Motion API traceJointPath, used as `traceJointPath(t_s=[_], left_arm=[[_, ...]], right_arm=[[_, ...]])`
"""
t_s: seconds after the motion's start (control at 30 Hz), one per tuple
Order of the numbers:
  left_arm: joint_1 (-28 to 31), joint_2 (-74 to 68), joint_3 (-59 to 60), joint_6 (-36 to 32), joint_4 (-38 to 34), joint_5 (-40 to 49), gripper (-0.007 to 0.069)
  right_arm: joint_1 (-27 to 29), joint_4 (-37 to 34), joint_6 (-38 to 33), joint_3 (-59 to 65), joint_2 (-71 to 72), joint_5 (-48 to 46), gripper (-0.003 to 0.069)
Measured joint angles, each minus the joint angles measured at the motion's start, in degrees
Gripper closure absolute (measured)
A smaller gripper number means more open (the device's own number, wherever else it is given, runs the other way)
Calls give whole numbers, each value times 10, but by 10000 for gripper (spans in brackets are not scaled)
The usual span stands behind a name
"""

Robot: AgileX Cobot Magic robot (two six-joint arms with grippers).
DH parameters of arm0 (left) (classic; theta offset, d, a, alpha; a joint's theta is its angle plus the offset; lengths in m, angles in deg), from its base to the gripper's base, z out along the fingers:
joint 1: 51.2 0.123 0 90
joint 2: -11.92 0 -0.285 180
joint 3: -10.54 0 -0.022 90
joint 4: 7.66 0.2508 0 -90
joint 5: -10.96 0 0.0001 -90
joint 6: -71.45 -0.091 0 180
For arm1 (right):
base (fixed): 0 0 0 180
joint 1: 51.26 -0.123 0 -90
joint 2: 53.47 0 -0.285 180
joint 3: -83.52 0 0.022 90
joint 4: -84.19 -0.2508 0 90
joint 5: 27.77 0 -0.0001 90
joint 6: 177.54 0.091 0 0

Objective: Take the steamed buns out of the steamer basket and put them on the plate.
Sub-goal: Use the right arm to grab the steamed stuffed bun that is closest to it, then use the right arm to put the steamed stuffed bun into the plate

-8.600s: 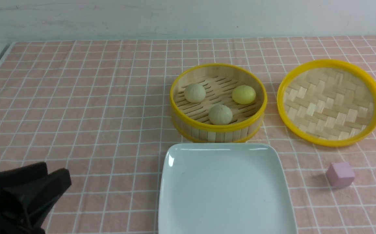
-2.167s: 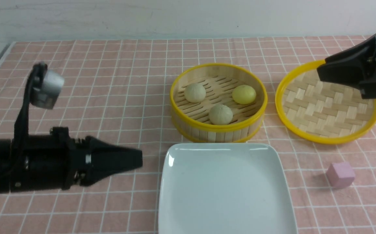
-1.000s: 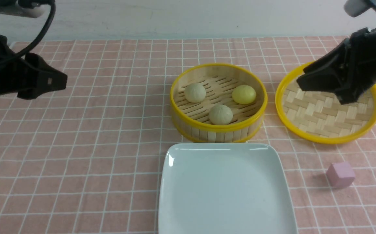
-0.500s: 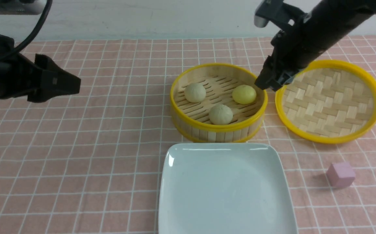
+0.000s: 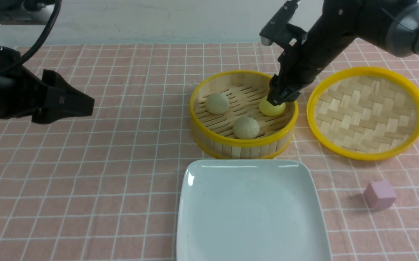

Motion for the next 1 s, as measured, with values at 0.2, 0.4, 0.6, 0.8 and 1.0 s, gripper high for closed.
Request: traceJointPath(t_s=[0.2, 0.4, 0.6, 0.8, 1.0], left_arm=[[0, 0, 0, 0, 0, 4, 161], [0, 0, 0, 0, 0, 6, 161], [0, 0, 0, 0, 0, 6, 165], [0, 0, 0, 0, 0, 6, 165], [0, 0, 0, 0, 0, 2, 165]], right_arm=[[0, 13, 0, -8, -33, 22, 269], [0, 30, 0, -10, -37, 47, 288], [0, 32, 0, -12, -49, 47, 330], [0, 39, 0, -21, -53, 45, 525], [-4, 47, 0, -66, -27, -9, 648]])
